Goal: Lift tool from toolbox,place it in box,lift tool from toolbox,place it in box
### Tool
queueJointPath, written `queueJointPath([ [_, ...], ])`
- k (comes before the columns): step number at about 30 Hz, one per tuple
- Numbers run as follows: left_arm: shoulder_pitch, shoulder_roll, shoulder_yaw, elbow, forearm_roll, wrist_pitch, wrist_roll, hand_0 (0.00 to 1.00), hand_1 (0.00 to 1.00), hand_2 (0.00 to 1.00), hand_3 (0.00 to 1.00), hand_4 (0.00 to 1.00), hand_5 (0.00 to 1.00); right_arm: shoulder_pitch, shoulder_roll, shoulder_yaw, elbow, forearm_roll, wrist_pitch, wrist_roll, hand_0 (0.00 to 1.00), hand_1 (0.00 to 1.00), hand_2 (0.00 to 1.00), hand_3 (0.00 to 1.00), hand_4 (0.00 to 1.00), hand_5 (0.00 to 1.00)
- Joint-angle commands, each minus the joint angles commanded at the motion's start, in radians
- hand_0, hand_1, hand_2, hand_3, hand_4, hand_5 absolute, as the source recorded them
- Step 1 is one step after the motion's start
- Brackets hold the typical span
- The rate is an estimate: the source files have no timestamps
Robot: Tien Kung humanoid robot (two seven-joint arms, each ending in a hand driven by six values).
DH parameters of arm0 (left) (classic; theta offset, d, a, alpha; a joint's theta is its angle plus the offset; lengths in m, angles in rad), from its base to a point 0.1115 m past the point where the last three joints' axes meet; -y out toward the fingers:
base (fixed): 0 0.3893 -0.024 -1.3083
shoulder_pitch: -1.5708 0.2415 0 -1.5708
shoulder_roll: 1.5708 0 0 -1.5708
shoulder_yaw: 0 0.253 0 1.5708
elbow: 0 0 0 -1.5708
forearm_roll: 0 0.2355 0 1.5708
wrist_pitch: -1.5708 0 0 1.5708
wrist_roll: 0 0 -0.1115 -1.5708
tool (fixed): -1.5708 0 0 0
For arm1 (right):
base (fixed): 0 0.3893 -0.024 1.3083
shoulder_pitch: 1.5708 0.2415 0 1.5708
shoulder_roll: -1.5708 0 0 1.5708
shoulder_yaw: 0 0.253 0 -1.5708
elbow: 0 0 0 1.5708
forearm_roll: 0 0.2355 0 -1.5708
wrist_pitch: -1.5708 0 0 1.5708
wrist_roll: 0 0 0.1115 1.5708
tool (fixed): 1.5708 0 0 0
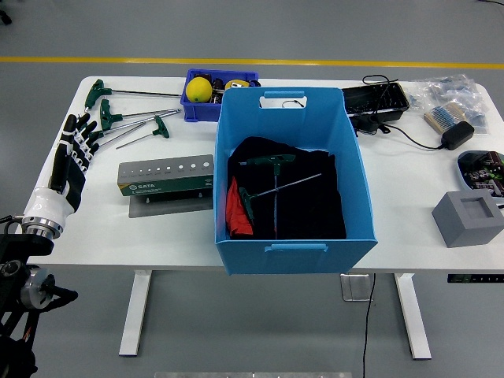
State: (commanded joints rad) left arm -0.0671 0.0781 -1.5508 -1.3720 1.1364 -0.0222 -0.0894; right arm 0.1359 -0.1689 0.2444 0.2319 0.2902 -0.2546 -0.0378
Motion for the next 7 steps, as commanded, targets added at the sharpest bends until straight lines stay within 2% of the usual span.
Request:
queueJointPath([
  [7, 0.004, 0.003, 0.002, -0.001, 0.002, 0.0, 0.001, 0.998, 0.998, 0.998, 0.981, 0.947, 0.998, -0.001, 0.0, 0.006, 0.001, -0.012, -0.002, -0.003, 0.635, 0.616, 0.697, 0.547, 0.761, 0.664],
])
